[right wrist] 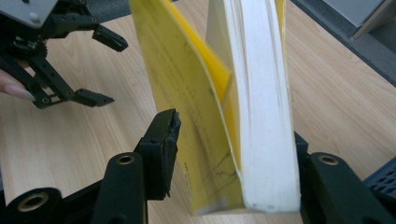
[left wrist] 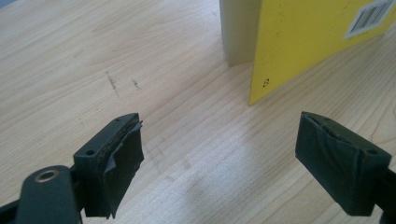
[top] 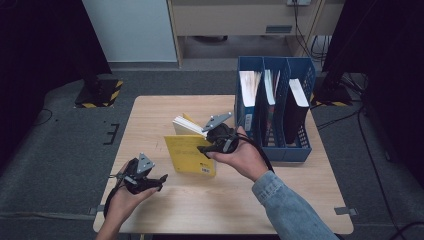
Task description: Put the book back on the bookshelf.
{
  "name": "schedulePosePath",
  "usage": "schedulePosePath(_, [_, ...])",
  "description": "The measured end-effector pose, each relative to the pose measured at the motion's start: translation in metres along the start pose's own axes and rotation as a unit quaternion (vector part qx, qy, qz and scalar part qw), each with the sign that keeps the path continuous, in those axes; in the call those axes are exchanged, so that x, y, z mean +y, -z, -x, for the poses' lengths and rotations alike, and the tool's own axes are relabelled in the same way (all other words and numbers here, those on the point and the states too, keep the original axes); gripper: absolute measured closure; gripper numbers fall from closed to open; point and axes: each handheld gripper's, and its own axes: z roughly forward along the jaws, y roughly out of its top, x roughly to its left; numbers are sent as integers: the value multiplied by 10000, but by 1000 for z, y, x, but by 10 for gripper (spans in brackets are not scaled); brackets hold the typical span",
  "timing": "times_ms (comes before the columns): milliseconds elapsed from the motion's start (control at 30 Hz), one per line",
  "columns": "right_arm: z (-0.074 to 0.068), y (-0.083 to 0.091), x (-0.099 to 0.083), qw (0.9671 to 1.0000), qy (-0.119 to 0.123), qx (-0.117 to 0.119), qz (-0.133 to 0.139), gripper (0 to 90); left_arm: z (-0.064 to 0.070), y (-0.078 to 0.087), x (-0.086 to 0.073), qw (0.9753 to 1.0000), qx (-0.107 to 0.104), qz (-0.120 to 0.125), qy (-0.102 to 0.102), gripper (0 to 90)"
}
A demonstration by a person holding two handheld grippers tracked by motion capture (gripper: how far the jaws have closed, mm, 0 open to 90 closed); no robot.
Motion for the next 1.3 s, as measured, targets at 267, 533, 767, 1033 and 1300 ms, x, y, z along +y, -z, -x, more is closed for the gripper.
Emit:
schedulePosePath(267, [3,-6,7,10000,41,81,-40,491,1,-3,-1,9999,-72,-82,18,132])
schedulePosePath(533, [10,-16,10,9998,-136,172,19,553,0,-4,-2,9999,-102,-120,18,135])
schedulePosePath(767, [12,-21,12,9996,-228,176,15,602,1,-5,-2,9998,-122,-168,-33,135])
schedulePosePath(1033, [16,-24,12,9994,-261,240,-60,643,0,-5,-3,9997,-135,-189,21,134])
schedulePosePath(1300, [21,-25,8,9983,-484,336,-22,720,-1,-5,-4,9997,-129,-215,46,134])
